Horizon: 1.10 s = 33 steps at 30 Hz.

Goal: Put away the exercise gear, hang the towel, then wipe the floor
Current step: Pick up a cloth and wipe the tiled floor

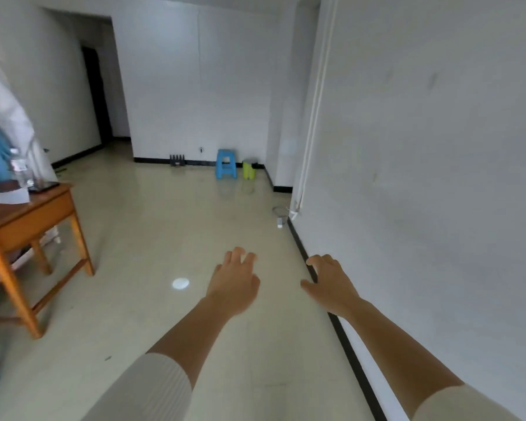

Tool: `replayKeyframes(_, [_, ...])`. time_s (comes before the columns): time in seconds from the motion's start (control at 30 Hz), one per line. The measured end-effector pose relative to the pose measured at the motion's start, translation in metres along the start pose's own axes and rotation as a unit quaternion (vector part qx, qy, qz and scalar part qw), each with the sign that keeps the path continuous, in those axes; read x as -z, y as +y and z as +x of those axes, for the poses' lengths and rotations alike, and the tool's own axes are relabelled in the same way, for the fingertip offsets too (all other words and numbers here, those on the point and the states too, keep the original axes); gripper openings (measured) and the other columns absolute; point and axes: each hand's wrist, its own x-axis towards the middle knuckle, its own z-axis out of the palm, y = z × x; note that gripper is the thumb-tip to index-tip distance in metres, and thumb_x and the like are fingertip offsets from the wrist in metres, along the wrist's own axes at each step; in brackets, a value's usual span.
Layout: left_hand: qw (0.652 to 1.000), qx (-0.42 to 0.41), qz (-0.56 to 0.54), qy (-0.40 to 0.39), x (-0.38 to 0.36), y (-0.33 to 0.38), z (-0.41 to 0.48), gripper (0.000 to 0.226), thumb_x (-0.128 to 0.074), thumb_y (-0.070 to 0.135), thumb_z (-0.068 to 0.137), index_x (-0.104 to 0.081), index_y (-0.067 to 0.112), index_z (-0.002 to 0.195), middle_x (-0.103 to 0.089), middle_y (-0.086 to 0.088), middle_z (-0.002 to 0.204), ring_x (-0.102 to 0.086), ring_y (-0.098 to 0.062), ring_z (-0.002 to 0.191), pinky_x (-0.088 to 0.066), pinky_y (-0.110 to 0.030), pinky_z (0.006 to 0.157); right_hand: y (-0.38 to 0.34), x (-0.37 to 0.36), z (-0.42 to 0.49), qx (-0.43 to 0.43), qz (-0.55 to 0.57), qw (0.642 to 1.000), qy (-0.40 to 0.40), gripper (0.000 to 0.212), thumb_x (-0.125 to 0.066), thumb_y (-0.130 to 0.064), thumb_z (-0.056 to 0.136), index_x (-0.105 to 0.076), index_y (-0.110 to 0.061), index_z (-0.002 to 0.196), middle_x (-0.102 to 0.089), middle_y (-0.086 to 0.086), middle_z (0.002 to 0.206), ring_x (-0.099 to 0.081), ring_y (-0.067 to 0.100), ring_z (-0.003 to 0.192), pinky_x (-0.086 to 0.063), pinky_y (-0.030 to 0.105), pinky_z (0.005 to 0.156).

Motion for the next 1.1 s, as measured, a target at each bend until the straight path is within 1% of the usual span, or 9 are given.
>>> replayKeyframes(0.1, [0.999,0.038,0.019,-0.003,-0.002,-0.047,0.046,0.043,-0.038,0.026,0.094,-0.036,0.020,0.136,-0.031,-0.005,0.140,-0.033,-0.021,0.127,-0.037,-0.037,0.100,-0.020,-0.024,0.069,0.034,-0.013,0.999,-0.025,0.052,-0.054,-0.033,0.090,-0.039,-0.018,0.137,-0.041,0.002,0.138,-0.035,0.019,0.130,-0.039,0.036,0.104])
replayKeyframes(0.23, [0.995,0.091,0.039,0.002,-0.003,-0.106,0.133,0.043,-0.039,0.026,0.093,-0.037,0.019,0.135,-0.033,-0.006,0.137,-0.034,-0.023,0.125,-0.037,-0.037,0.098,-0.046,-0.048,0.189,0.091,-0.078,0.992,-0.045,0.051,-0.053,-0.033,0.091,-0.039,-0.017,0.137,-0.043,0.004,0.136,-0.038,0.021,0.127,-0.039,0.037,0.103])
replayKeyframes(0.43, [0.990,0.126,0.056,0.022,0.001,-0.185,0.245,0.044,-0.038,0.025,0.093,-0.036,0.018,0.136,-0.033,-0.004,0.138,-0.034,-0.021,0.125,-0.036,-0.037,0.100,-0.097,-0.089,0.334,0.127,-0.094,0.985,-0.072,0.050,-0.053,-0.034,0.091,-0.039,-0.017,0.136,-0.044,0.005,0.134,-0.039,0.023,0.124,-0.038,0.039,0.101])
replayKeyframes(0.6, [0.982,0.183,0.044,0.028,-0.010,-0.273,0.327,0.044,-0.038,0.026,0.093,-0.036,0.018,0.137,-0.031,-0.005,0.142,-0.034,-0.023,0.128,-0.034,-0.039,0.104,-0.139,-0.142,0.443,0.141,-0.109,0.980,-0.086,0.056,-0.050,-0.038,0.091,-0.033,-0.022,0.141,-0.038,0.001,0.140,-0.034,0.022,0.130,-0.031,0.042,0.104])
replayKeyframes(0.73, [0.980,0.187,0.059,0.030,-0.023,-0.358,0.405,0.045,-0.038,0.028,0.093,-0.035,0.018,0.138,-0.030,-0.005,0.145,-0.032,-0.023,0.130,-0.034,-0.038,0.104,-0.182,-0.191,0.550,0.139,-0.118,0.979,-0.086,0.057,-0.050,-0.041,0.090,-0.033,-0.022,0.141,-0.035,0.002,0.143,-0.030,0.022,0.132,-0.026,0.045,0.106])
replayKeyframes(0.87, [0.979,0.193,0.053,0.032,-0.021,-0.450,0.499,0.047,-0.038,0.029,0.094,-0.034,0.018,0.139,-0.028,-0.005,0.147,-0.030,-0.023,0.132,-0.033,-0.038,0.106,-0.239,-0.236,0.663,0.141,-0.104,0.981,-0.087,0.060,-0.051,-0.041,0.090,-0.031,-0.021,0.143,-0.032,0.002,0.148,-0.026,0.022,0.136,-0.023,0.046,0.108])
replayKeyframes(1.0, [0.978,0.199,0.056,0.019,-0.012,-0.538,0.593,0.047,-0.037,0.031,0.094,-0.032,0.018,0.140,-0.027,-0.005,0.148,-0.028,-0.023,0.135,-0.032,-0.040,0.108,-0.289,-0.266,0.771,0.136,-0.096,0.982,-0.086,0.063,-0.049,-0.042,0.091,-0.027,-0.022,0.146,-0.027,0.001,0.151,-0.022,0.022,0.139,-0.020,0.046,0.111])
replayKeyframes(1.1, [0.978,0.200,0.049,0.019,-0.012,-0.591,0.660,0.048,-0.036,0.032,0.094,-0.032,0.018,0.140,-0.027,-0.006,0.148,-0.028,-0.023,0.135,-0.032,-0.040,0.108,-0.311,-0.283,0.847,0.136,-0.097,0.983,-0.080,0.063,-0.049,-0.043,0.091,-0.026,-0.023,0.147,-0.025,0.001,0.152,-0.020,0.022,0.140,-0.019,0.046,0.112])
